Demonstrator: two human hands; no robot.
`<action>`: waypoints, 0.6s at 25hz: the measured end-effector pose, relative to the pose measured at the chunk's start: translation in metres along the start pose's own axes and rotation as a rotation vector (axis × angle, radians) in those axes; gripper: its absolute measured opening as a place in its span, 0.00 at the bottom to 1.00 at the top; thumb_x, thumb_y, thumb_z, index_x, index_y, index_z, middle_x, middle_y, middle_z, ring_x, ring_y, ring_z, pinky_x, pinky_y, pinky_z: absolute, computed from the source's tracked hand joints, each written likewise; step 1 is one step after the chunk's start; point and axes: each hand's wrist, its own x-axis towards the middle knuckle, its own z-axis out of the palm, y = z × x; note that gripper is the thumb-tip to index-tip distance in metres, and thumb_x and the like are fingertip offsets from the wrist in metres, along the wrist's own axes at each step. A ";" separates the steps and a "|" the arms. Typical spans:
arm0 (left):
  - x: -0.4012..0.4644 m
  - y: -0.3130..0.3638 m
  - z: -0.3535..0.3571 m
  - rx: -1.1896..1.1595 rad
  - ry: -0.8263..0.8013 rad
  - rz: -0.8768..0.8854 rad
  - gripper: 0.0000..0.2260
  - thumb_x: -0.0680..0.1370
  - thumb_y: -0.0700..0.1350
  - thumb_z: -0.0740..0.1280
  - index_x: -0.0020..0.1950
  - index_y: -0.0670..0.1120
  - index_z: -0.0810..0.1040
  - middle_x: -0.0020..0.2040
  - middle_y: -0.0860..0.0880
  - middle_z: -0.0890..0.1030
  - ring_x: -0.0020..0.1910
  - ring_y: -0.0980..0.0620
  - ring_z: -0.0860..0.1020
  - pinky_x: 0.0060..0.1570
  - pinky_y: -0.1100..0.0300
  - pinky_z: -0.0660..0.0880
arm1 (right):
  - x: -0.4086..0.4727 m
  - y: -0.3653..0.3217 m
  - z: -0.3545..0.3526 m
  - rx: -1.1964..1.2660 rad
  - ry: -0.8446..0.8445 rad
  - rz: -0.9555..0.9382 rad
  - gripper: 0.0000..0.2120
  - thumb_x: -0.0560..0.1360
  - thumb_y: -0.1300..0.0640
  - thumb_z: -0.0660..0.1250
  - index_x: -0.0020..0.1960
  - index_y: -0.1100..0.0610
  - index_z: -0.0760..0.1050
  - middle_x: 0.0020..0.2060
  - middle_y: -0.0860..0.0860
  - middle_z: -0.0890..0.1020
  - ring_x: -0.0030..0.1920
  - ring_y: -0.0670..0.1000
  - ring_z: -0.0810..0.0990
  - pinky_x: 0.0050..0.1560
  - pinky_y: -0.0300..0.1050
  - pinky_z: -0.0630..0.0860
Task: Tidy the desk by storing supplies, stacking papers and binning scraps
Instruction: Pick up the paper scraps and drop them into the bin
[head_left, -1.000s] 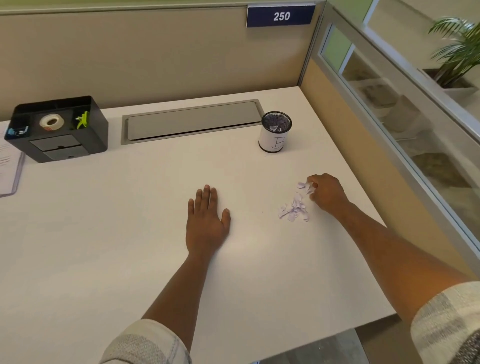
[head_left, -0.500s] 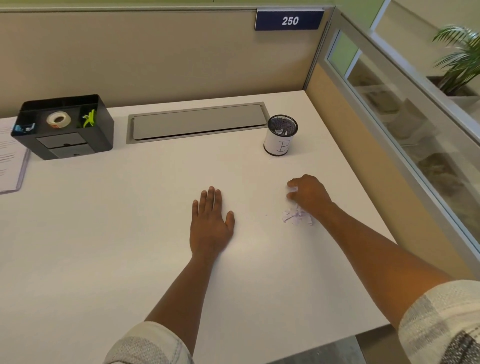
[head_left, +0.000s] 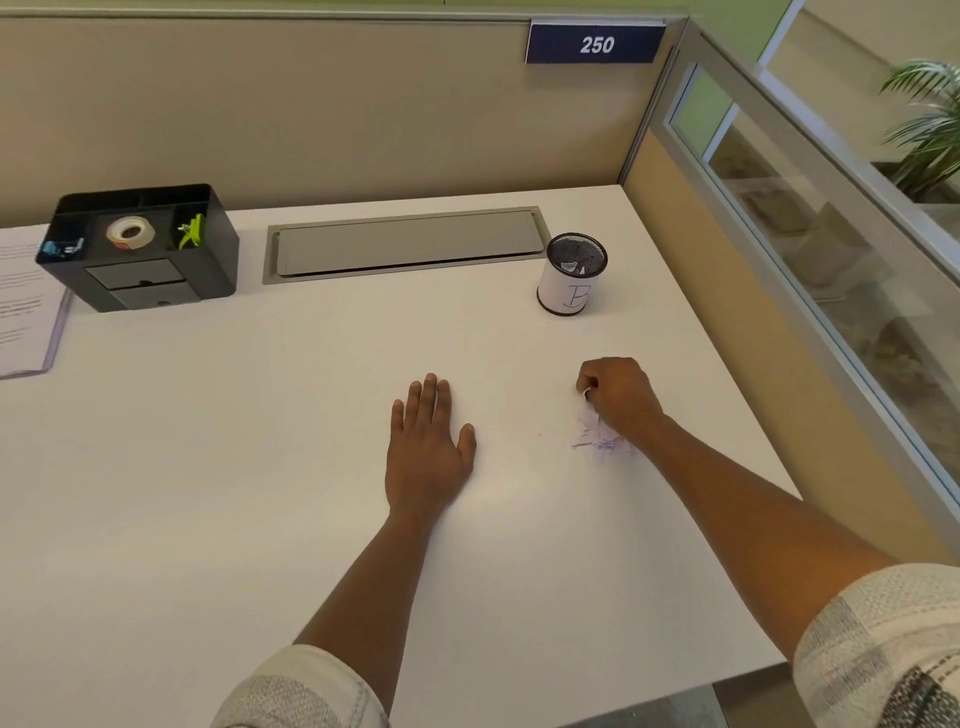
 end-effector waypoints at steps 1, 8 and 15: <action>0.000 0.000 0.000 0.001 0.000 -0.001 0.31 0.82 0.57 0.50 0.82 0.45 0.50 0.83 0.49 0.49 0.82 0.50 0.46 0.80 0.50 0.45 | 0.002 0.001 -0.003 0.113 0.037 0.030 0.10 0.67 0.71 0.66 0.41 0.60 0.83 0.39 0.53 0.85 0.40 0.51 0.81 0.41 0.39 0.75; 0.000 0.001 0.000 -0.003 0.012 0.001 0.31 0.82 0.56 0.51 0.82 0.46 0.50 0.83 0.49 0.49 0.82 0.51 0.46 0.80 0.50 0.44 | 0.052 -0.009 -0.049 0.836 0.173 0.214 0.11 0.69 0.71 0.72 0.40 0.55 0.82 0.33 0.51 0.83 0.30 0.48 0.82 0.46 0.43 0.81; 0.001 0.001 0.000 -0.015 0.030 0.002 0.31 0.81 0.57 0.50 0.82 0.46 0.52 0.83 0.49 0.50 0.82 0.51 0.47 0.80 0.50 0.45 | 0.117 -0.039 -0.097 0.646 0.361 0.136 0.09 0.71 0.69 0.70 0.41 0.56 0.82 0.31 0.47 0.81 0.26 0.40 0.80 0.32 0.30 0.76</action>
